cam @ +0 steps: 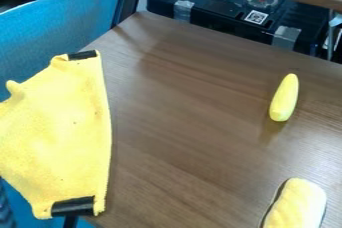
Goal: Unfold cloth from the bottom left to the top right
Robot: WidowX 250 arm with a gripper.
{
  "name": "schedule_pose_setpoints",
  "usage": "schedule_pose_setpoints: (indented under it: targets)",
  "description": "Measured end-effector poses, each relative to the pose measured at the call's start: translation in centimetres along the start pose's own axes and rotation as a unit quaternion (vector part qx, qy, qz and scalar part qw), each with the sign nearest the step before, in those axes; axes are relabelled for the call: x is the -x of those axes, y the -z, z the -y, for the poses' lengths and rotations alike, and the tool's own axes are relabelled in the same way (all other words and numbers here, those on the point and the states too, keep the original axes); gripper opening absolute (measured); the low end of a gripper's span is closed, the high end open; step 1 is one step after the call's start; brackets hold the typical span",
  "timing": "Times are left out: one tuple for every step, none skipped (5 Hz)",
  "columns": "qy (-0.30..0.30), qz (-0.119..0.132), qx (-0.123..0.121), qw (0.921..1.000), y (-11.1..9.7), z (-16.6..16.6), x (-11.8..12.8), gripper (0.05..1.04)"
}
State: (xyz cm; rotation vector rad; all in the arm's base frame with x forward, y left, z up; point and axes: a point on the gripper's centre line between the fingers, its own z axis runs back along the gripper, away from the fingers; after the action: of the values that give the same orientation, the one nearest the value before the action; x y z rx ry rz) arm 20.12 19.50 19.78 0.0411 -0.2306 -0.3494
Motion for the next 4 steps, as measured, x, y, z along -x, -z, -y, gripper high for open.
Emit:
schedule_pose_setpoints:
  targets:
    - [-0.011, -0.004, 0.011, 0.9999, 0.7, -0.1, 0.1, 1.0]
    - [-0.076, -0.002, 0.014, 0.997, 1.2, -0.5, 0.4, 1.0]
    - [-0.182, 0.005, 0.024, 0.9829, 1.6, -1.1, 1.3, 1.0]
    - [-0.315, 0.017, 0.051, 0.9477, 3.0, -1.8, 3.4, 1.0]
